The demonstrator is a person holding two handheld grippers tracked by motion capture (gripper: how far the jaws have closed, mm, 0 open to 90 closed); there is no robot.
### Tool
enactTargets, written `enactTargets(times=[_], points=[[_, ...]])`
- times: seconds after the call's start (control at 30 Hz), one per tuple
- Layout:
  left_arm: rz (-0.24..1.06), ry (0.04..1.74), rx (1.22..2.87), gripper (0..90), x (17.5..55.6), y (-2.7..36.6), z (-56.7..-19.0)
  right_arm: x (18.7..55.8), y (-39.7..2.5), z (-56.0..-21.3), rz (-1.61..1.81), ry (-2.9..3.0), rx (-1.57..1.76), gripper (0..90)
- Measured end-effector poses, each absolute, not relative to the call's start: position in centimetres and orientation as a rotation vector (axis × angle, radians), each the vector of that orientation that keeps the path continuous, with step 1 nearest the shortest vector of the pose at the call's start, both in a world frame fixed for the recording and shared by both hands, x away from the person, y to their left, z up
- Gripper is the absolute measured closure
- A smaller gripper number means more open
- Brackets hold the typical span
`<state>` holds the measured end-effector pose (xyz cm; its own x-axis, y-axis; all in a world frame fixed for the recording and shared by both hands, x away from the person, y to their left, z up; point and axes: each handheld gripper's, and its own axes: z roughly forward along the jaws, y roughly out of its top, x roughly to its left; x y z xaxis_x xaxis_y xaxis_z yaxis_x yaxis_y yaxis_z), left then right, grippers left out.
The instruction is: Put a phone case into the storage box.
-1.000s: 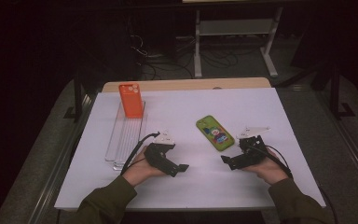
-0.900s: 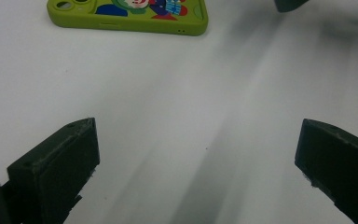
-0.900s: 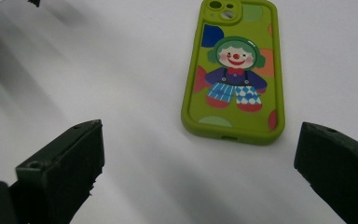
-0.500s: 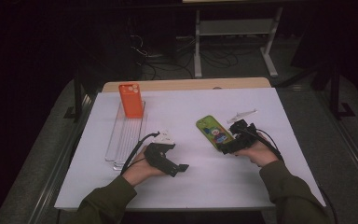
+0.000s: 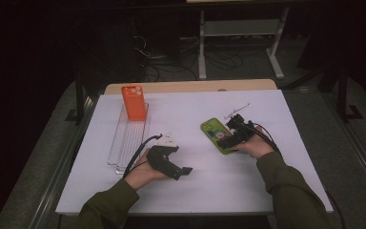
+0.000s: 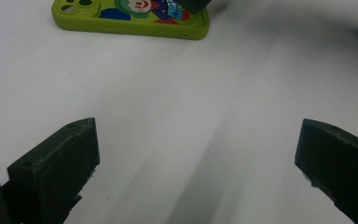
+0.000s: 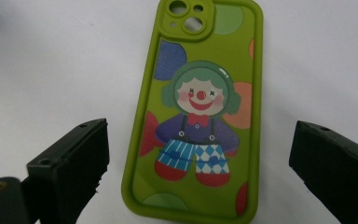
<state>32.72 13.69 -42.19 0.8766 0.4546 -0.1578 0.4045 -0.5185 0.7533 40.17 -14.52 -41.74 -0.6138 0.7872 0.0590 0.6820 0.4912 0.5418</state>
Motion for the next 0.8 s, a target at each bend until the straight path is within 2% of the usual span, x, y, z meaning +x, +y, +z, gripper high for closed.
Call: enactTargets(times=[0.8], points=[[0.072, 0.617, 2.177, 0.0, 32.8, 13.7, -42.3, 41.2, -13.3, -43.8, 0.614, 2.616, 1.304, 8.6]])
